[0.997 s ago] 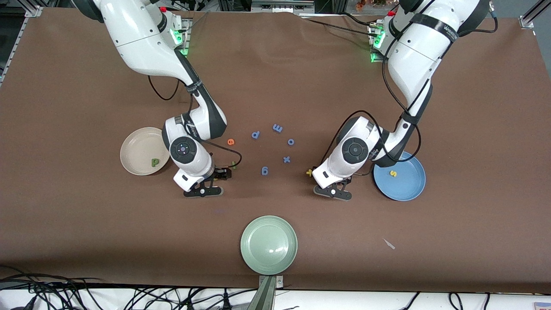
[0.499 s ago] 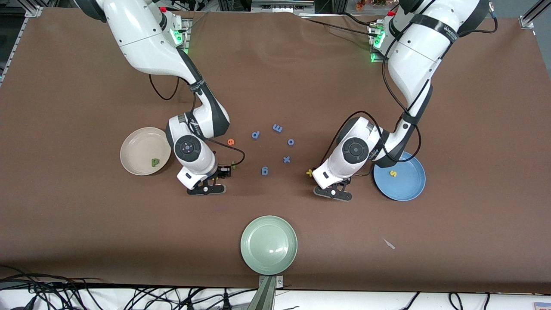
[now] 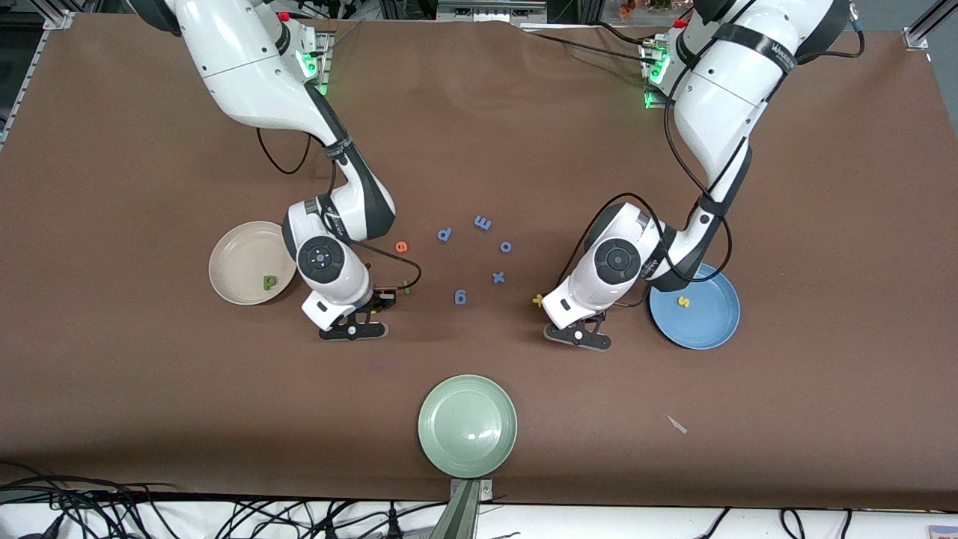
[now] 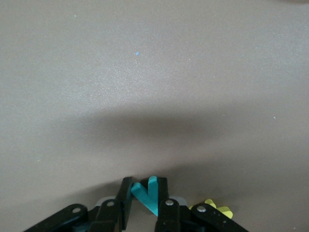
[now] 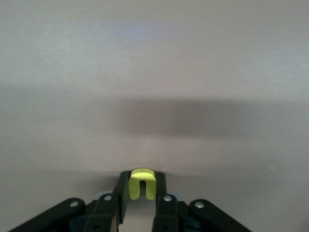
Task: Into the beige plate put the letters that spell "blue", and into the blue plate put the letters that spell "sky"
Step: 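Release the Y into the blue plate, the u into the white plate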
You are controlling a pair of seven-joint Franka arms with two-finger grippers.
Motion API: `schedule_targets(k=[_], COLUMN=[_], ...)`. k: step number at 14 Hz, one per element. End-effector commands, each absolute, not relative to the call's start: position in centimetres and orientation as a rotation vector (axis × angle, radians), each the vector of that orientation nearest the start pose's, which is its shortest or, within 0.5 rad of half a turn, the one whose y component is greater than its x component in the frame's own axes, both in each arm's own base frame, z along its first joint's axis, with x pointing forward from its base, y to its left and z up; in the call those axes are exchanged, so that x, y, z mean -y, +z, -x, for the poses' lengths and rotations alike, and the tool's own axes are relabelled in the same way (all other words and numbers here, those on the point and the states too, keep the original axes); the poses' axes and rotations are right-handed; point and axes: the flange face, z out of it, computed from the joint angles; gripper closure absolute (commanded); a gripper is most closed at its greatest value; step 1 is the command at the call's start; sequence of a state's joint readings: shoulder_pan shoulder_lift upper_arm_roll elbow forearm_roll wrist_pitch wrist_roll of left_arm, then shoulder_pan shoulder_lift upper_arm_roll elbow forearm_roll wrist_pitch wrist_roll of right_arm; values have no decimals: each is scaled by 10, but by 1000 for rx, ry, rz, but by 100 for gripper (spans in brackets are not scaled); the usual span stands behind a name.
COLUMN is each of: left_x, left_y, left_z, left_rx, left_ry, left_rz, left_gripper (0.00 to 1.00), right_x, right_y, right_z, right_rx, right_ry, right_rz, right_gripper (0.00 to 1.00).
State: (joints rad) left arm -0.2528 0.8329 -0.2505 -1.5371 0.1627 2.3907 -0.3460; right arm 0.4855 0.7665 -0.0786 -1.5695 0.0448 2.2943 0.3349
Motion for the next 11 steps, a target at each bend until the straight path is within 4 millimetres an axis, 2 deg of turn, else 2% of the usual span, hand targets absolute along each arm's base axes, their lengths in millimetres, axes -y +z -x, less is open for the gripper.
schedule_targets(k=[1,2,4,5,6,9,11], left_x=[304,294,262,244,225,166,125], left_y=[192,207,235,248,259,271,259], left_z=[-642,-646,-656,-659,-660,-665,-659], left_rx=[-316,-303,-356,-388,-409,-473,-560], left_ry=[3,7,45,72,110,199,244], left_rz=[3154,3143,3111,3093,3076,3036,2960], left_gripper=[87,87,87,87,87,86,85], right_x=[-246,-231,-205,-191,-168,-111,-84], right_y=[234,245,266,268,269,263,248], right_z=[-643,-643,-637,-629,-622,-606,-597], right_rx=[167,210,248,269,304,380,398], right_ry=[150,202,250,270,287,348,395], right_rz=[3159,3161,3171,3172,3173,3169,3169], right_gripper=[98,99,99,99,99,99,99])
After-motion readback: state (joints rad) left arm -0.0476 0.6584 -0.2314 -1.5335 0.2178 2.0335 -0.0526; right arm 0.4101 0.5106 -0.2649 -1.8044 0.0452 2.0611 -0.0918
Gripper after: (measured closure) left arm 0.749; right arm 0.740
